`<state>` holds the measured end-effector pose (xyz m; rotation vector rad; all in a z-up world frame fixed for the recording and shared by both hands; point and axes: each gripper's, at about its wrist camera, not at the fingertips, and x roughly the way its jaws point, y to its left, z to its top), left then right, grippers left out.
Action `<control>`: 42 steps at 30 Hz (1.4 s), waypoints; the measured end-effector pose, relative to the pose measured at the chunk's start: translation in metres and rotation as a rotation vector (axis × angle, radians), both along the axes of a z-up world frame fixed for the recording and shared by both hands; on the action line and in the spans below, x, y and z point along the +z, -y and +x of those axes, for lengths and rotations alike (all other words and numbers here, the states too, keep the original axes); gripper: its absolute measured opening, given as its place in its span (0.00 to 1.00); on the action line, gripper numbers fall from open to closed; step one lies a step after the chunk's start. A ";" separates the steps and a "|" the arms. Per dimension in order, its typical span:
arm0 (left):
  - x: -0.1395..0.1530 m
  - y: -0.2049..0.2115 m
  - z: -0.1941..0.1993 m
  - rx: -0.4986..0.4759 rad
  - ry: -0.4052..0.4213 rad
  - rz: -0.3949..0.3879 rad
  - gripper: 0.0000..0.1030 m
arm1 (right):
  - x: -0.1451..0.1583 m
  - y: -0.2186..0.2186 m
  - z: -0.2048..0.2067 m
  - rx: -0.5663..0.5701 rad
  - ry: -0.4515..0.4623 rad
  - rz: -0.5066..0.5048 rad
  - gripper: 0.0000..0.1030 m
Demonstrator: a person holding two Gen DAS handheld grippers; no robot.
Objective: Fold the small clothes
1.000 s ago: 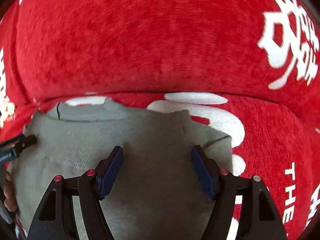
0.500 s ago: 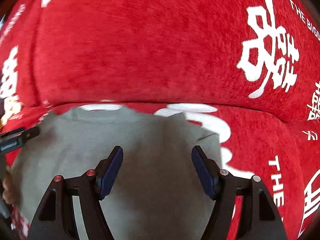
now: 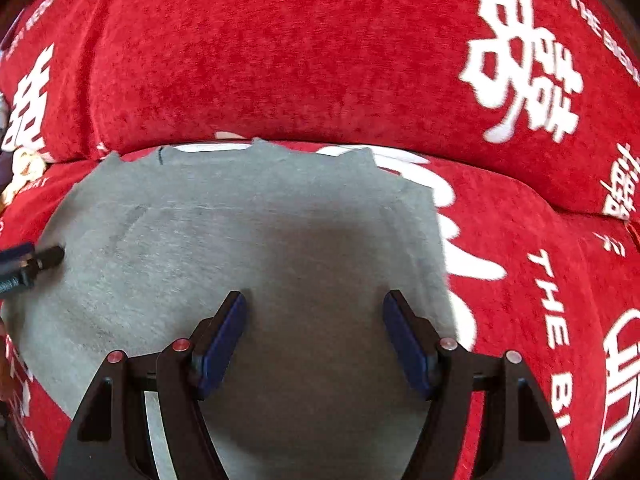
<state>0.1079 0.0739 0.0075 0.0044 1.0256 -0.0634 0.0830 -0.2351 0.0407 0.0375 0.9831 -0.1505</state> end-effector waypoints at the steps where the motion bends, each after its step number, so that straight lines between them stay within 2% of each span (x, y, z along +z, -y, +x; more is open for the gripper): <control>1: 0.003 -0.006 -0.004 0.019 -0.006 -0.002 0.85 | 0.004 0.000 -0.003 -0.005 0.003 0.003 0.72; 5: 0.012 -0.037 -0.034 0.075 0.044 -0.094 0.85 | 0.018 -0.011 -0.026 0.015 0.040 0.036 0.72; 10: -0.004 -0.081 -0.054 0.141 0.015 -0.184 0.85 | 0.003 -0.032 -0.036 0.059 0.011 -0.013 0.73; 14: -0.019 -0.099 -0.063 0.141 -0.012 -0.275 0.85 | -0.001 -0.017 -0.045 0.009 0.026 0.018 0.77; 17: -0.022 -0.097 -0.059 0.118 -0.004 -0.320 0.85 | 0.007 -0.007 -0.055 -0.053 0.026 0.033 0.77; 21: -0.018 -0.076 -0.042 0.036 -0.010 -0.346 0.85 | 0.020 -0.010 -0.064 -0.056 0.039 0.004 0.77; 22: -0.018 -0.069 -0.037 0.006 -0.017 -0.357 0.87 | 0.023 -0.013 -0.064 -0.053 0.041 0.003 0.77; 24: -0.018 -0.056 -0.027 -0.041 -0.044 -0.390 1.00 | 0.028 -0.018 -0.063 -0.045 0.044 0.002 0.77; 26: -0.017 -0.052 -0.023 -0.039 -0.044 -0.400 1.00 | 0.031 -0.026 -0.060 -0.037 0.041 -0.001 0.77; 30: -0.016 -0.064 -0.022 -0.032 -0.034 -0.536 0.99 | 0.036 -0.053 -0.041 0.007 0.026 -0.019 0.77; 32: -0.017 -0.071 -0.023 -0.017 -0.023 -0.586 0.92 | 0.039 -0.068 -0.029 0.041 0.022 -0.011 0.77; 34: -0.020 -0.076 -0.023 0.009 -0.032 -0.591 0.44 | 0.043 -0.084 -0.013 0.086 0.015 0.017 0.77; 35: -0.023 -0.076 -0.021 0.023 -0.043 -0.594 0.41 | 0.045 -0.093 -0.002 0.112 0.008 0.031 0.77; 37: -0.025 -0.080 -0.020 0.042 -0.038 -0.629 0.28 | 0.048 -0.109 0.019 0.150 -0.010 0.055 0.77; 39: -0.027 -0.081 -0.020 0.061 -0.038 -0.657 0.28 | 0.050 -0.124 0.047 0.185 -0.041 0.098 0.77; 42: -0.024 -0.078 -0.022 0.070 -0.008 -0.652 0.26 | 0.047 -0.144 0.084 0.210 -0.094 0.150 0.77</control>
